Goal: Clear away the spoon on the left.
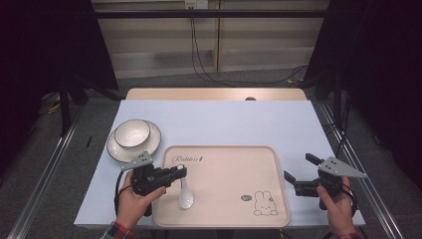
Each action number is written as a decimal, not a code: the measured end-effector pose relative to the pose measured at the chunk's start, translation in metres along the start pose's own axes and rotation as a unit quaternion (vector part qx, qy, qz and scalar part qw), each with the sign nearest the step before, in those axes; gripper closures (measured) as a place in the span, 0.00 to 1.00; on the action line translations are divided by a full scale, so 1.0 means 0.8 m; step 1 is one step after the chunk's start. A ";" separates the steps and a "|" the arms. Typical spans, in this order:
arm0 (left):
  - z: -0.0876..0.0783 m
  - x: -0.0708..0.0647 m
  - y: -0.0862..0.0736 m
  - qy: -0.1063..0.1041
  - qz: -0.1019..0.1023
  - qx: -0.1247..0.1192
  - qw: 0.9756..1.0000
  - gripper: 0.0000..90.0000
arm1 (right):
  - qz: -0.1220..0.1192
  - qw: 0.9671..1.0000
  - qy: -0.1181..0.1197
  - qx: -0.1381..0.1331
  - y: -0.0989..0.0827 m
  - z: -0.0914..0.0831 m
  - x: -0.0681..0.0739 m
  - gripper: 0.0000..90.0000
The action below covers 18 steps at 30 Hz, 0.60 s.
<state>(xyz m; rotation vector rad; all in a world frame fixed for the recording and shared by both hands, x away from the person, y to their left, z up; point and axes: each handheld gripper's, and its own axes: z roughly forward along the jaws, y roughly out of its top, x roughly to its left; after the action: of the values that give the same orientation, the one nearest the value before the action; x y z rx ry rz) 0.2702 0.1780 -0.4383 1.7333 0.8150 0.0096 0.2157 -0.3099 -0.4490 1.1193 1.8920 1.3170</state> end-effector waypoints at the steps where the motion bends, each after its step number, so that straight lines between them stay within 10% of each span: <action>1: 0.001 0.002 0.000 0.002 0.002 0.001 1.000 0.86 | 0.001 1.000 0.002 0.001 0.000 0.000 0.000 0.01; 18: 0.017 0.025 -0.007 0.034 -0.003 0.012 0.999 0.79 | -0.002 1.000 0.004 0.001 0.000 -0.001 0.001 0.01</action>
<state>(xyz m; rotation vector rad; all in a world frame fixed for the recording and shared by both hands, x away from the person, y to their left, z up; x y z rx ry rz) 0.2880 0.1775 -0.4553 1.7598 0.8743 0.0553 0.2147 -0.3099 -0.4490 1.1111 1.9017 1.3193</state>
